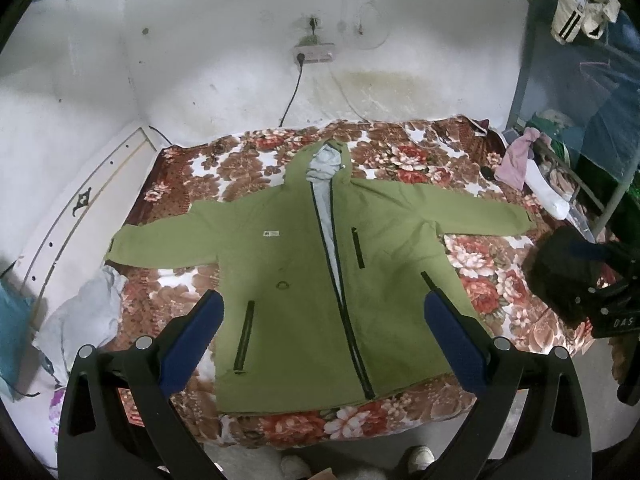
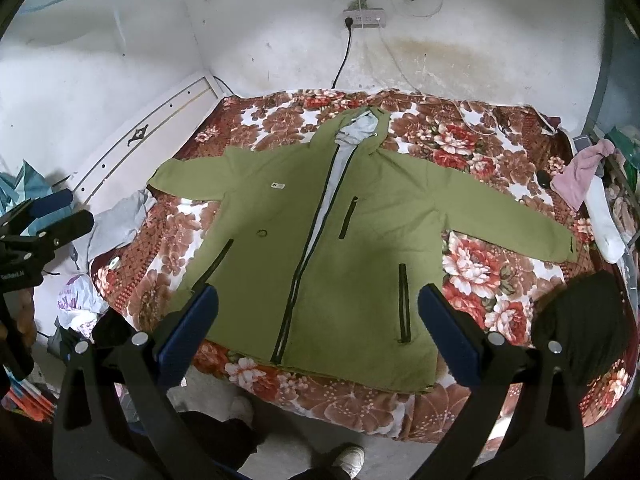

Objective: Fold large clothes

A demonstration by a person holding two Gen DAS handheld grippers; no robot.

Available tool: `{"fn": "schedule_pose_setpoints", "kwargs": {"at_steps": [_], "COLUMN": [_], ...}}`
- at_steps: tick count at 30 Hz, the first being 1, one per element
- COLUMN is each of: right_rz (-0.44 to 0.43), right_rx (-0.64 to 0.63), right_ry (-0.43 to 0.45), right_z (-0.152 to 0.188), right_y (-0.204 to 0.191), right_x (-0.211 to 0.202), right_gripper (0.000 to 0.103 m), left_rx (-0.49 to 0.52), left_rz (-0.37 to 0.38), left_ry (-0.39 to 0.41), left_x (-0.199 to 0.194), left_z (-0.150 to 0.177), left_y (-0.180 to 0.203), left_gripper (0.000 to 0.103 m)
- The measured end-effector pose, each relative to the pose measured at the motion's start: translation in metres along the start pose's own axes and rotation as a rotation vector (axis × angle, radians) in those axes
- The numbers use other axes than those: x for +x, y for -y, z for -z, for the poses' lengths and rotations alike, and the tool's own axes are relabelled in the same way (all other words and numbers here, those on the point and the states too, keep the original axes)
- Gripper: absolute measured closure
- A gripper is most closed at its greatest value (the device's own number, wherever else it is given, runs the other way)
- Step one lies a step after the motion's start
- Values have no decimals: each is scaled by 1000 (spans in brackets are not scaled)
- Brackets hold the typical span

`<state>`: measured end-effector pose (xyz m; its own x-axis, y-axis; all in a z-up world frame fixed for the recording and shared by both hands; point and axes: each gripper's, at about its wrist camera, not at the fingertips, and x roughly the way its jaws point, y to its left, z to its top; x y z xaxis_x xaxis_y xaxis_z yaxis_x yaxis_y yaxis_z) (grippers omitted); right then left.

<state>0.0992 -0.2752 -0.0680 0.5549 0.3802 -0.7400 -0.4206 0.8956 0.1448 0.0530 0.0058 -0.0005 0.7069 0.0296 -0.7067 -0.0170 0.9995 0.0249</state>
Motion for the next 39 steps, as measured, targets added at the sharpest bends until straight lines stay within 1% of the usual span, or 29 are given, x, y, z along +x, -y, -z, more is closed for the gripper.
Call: {"fn": "schedule_pose_setpoints", "kwargs": {"at_steps": [6,9,13,15,17,18,21,22,24,25,27,29,31,33,35,37,39], "right_rz": [0,-13,-23,-16,-21,-10,20,35,66,77,99,131,159,155,163,166,163], "right_rx": [32,40,44,61,82,81,68,73,99,121,144,126,137,162,179,183,179], "right_ry": [-7,-14,-11,-25,-28,-29,-42,-55,-67,-68,-66,-68,-75,-86,-96,-111,-127], "right_z": [-6,-17,-35,-43,-54,-60,-76,-83,-94,-102,-123,-143,-164,-180,-197,-213,-231], "right_y": [14,21,30,34,37,36,30,28,25,25,22,18,20,25,33,41,52], "right_x": [2,9,27,39,52,63,99,114,132,139,154,169,185,198,215,235,261], "right_gripper": [5,5,5,5,5,5,5,5,5,5,5,5,5,5,5,5,5], "left_rx": [30,28,53,40,18,17,60,81,127,140,151,154,155,163,158,119,82], "left_rz": [-13,-3,-33,-12,36,69,62,64,70,77,116,159,194,216,225,231,223], "left_ry": [-19,-28,-29,-56,-78,-75,-71,-76,-103,-104,-111,-117,-123,-140,-150,-162,-199], "left_x": [13,15,24,34,49,60,93,112,147,157,180,198,215,237,256,277,310], "left_z": [-16,-18,-28,-34,-41,-45,-57,-63,-80,-88,-111,-130,-146,-160,-171,-183,-196], "left_y": [18,20,19,15,7,1,-13,-20,-34,-39,-53,-64,-74,-83,-91,-100,-108], "left_gripper": [5,5,5,5,5,5,5,5,5,5,5,5,5,5,5,5,5]}}
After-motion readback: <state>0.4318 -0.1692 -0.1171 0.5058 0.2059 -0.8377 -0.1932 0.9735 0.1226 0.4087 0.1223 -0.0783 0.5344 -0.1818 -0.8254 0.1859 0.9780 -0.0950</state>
